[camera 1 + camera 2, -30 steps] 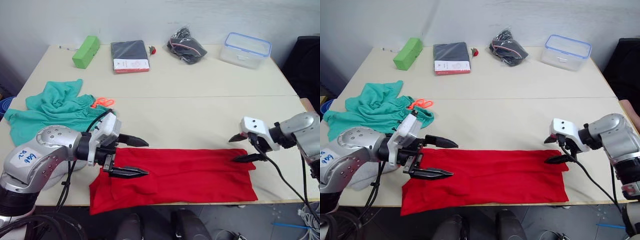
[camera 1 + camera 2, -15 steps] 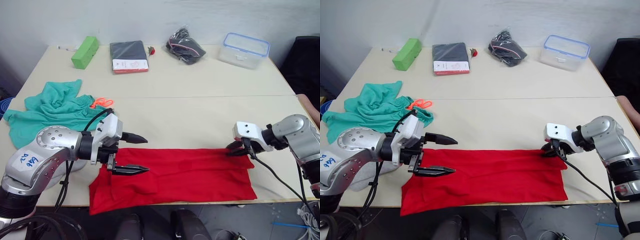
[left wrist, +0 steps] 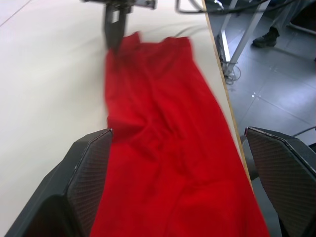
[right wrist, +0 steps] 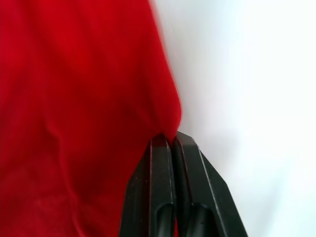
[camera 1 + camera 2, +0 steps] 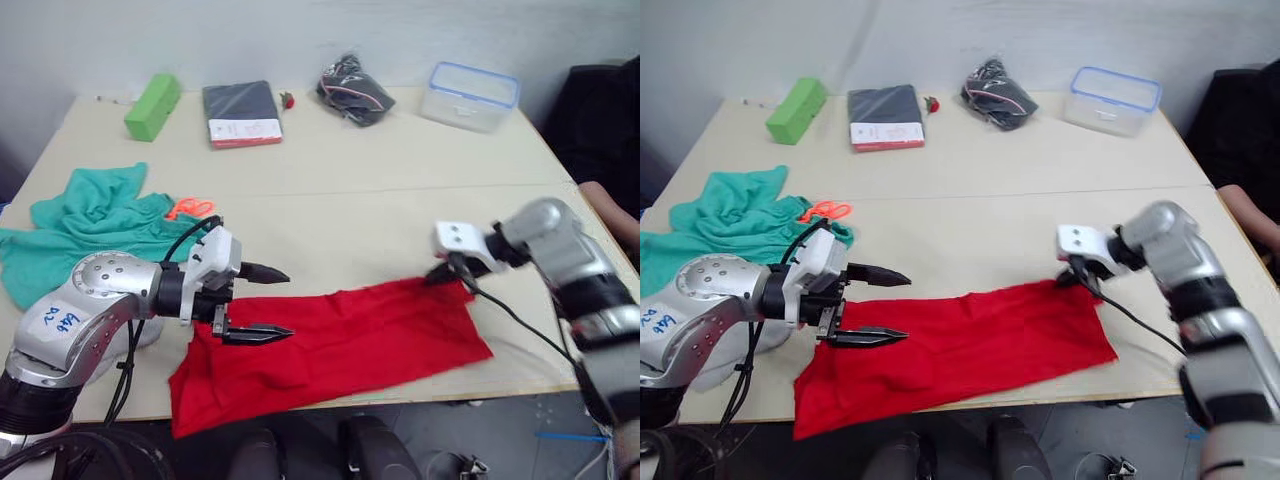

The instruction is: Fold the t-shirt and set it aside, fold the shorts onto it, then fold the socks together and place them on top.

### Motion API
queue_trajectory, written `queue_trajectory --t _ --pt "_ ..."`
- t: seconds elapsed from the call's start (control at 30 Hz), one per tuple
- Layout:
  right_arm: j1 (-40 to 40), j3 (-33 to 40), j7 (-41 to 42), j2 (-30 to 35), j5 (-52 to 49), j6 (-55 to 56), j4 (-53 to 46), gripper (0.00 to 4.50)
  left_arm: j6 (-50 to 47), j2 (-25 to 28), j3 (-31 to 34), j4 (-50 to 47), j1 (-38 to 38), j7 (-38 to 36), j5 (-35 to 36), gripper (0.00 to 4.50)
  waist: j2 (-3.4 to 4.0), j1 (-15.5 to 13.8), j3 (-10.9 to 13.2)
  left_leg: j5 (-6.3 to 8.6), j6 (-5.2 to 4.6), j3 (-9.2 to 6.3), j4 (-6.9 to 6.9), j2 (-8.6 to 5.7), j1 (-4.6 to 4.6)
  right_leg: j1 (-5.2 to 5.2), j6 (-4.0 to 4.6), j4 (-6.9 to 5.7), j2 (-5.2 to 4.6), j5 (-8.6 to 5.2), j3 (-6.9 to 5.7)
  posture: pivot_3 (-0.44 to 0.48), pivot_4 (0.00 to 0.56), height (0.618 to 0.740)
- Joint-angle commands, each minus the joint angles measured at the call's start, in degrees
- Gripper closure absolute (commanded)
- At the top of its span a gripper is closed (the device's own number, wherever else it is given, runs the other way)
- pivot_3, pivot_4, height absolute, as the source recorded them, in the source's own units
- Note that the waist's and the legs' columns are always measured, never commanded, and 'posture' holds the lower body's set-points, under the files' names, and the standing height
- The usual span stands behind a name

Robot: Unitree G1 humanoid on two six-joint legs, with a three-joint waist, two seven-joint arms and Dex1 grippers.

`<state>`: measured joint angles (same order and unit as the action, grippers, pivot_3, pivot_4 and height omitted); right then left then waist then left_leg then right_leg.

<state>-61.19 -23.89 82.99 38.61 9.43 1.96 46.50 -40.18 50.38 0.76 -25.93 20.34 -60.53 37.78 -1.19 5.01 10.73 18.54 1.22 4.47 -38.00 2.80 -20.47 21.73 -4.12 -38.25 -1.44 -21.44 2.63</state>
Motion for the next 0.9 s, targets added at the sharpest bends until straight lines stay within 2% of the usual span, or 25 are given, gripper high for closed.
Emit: queue_trajectory --t 0.03,0.17,0.27,0.47,0.63,0.73,0.9 --pt "-9.21 -2.44 -7.53 -4.65 6.50 8.08 13.23 4.45 0.77 0.01 1.67 -0.83 -0.72 0.91 -0.11 0.00 0.01 0.05 0.01 0.00 0.01 0.00 -0.01 0.00 -0.04 0.06 0.00 -0.04 -0.01 0.00 0.00 0.000 0.150 0.740" --pt "-16.36 -4.79 -16.32 -9.52 12.31 12.27 24.00 4.45 0.98 0.11 2.86 -1.46 -2.34 2.43 -0.41 0.00 0.01 0.01 0.01 0.00 0.00 0.00 -0.32 -0.05 -0.82 0.81 0.00 -0.49 -0.10 0.00 0.00 0.000 0.150 0.740" --pt "-18.95 -5.25 -21.28 -11.63 15.10 12.97 27.99 4.45 1.13 0.09 3.96 -1.99 -3.63 3.75 -0.43 0.00 0.01 -0.03 0.01 0.00 -0.01 -0.01 -0.45 -0.05 -0.94 0.92 0.01 -0.62 -0.12 0.00 0.00 0.000 0.150 0.740" --pt "-20.61 -4.80 -29.91 -13.59 18.72 13.36 30.76 4.45 1.40 0.43 5.39 -2.97 -5.90 5.30 -0.60 0.00 0.01 0.23 0.01 0.00 0.00 -0.02 -0.54 -0.04 -0.94 0.92 0.01 -0.71 -0.10 0.00 0.00 0.000 0.150 0.740" --pt "-20.22 -3.29 -31.78 -14.34 18.97 15.12 30.92 4.45 1.60 0.59 5.34 -2.23 -5.94 5.43 -0.76 0.00 0.01 0.69 0.01 -0.01 0.01 -0.02 -0.53 -0.04 -0.94 0.93 0.01 -0.75 -0.08 0.00 -0.01 0.000 0.150 0.740" --pt "-20.20 -1.15 -29.93 -14.58 17.16 14.72 30.77 3.86 1.77 0.83 4.71 -0.35 -5.22 4.81 -1.41 0.00 0.01 1.09 0.01 -0.01 0.02 -0.02 -0.52 -0.04 -0.94 0.93 0.01 -0.76 -0.07 0.00 -0.01 0.000 0.150 0.740" --pt "-19.89 3.06 -27.75 -11.47 14.09 18.98 28.42 2.22 0.75 2.67 3.79 5.64 -2.88 0.08 -1.11 0.00 0.02 1.37 0.01 -0.03 0.04 -0.02 -0.51 -0.04 -0.94 0.93 0.00 -0.81 -0.06 0.00 -0.01 0.000 0.150 0.740"
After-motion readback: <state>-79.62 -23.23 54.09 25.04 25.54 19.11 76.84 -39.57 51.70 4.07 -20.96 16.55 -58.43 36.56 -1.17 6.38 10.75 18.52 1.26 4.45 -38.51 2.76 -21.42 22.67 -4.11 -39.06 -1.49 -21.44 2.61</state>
